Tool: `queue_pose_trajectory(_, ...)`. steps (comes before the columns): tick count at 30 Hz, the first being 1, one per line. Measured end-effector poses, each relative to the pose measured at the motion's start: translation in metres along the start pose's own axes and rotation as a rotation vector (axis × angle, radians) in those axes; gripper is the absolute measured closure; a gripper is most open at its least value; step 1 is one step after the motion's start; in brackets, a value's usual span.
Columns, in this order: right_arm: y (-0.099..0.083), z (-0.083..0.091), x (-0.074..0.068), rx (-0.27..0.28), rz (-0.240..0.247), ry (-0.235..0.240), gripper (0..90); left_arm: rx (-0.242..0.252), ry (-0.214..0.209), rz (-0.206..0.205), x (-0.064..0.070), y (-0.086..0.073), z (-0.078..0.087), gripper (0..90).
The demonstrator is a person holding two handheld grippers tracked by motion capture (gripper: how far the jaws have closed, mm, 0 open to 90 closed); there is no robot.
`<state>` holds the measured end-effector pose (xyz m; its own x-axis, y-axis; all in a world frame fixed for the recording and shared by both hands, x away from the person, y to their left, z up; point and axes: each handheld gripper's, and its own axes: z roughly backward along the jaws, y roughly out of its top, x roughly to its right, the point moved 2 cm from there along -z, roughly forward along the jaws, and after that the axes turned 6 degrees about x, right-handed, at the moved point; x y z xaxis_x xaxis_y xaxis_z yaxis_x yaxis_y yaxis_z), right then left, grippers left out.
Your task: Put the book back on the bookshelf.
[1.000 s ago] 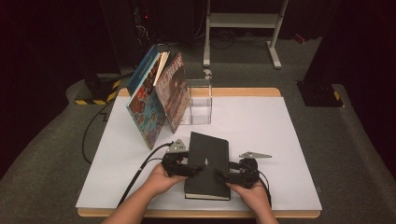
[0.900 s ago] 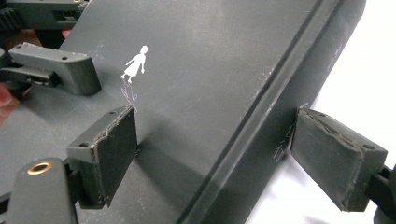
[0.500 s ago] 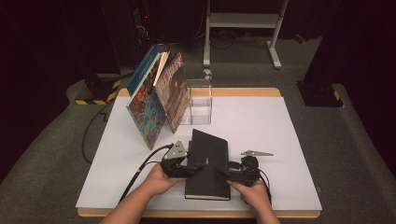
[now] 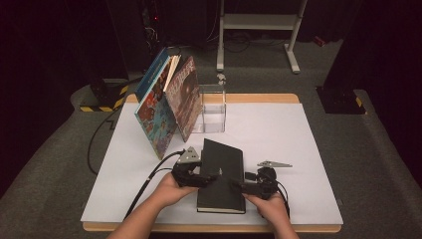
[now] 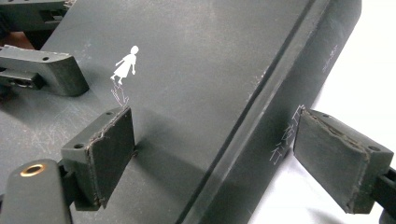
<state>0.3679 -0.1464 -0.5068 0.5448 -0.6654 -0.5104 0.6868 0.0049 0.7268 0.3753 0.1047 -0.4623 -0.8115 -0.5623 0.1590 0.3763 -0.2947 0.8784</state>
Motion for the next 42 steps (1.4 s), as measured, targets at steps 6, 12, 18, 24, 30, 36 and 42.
queue_pose_trajectory(6, -0.001, 0.000, -0.001, -0.006, 0.011, -0.008, 12.5, -0.018, -0.022, 0.009, -0.005, -0.002, 0.000, 33.3)
queue_pose_trajectory(12, -0.001, 0.000, -0.002, -0.007, 0.011, -0.012, 12.9, -0.026, -0.022, 0.025, -0.009, -0.004, -0.001, 30.5)
queue_pose_trajectory(18, -0.003, -0.002, -0.003, -0.016, 0.029, -0.024, 13.6, -0.040, 0.000, 0.105, -0.017, -0.009, -0.001, 29.1)
queue_pose_trajectory(24, -0.004, -0.003, -0.005, -0.022, 0.058, -0.035, 13.8, -0.078, -0.025, 0.203, -0.024, -0.013, -0.002, 37.5)
queue_pose_trajectory(30, -0.005, -0.004, -0.005, -0.031, 0.074, -0.049, 13.5, -0.098, -0.030, 0.227, -0.027, -0.014, -0.001, 46.4)
queue_pose_trajectory(36, -0.004, -0.006, -0.002, -0.039, 0.046, -0.035, 12.7, -0.030, -0.015, 0.131, -0.021, -0.018, 0.004, 49.1)
queue_pose_trajectory(42, -0.001, -0.009, 0.003, -0.037, 0.000, -0.002, 12.6, 0.021, 0.000, 0.023, -0.013, -0.017, 0.010, 49.9)
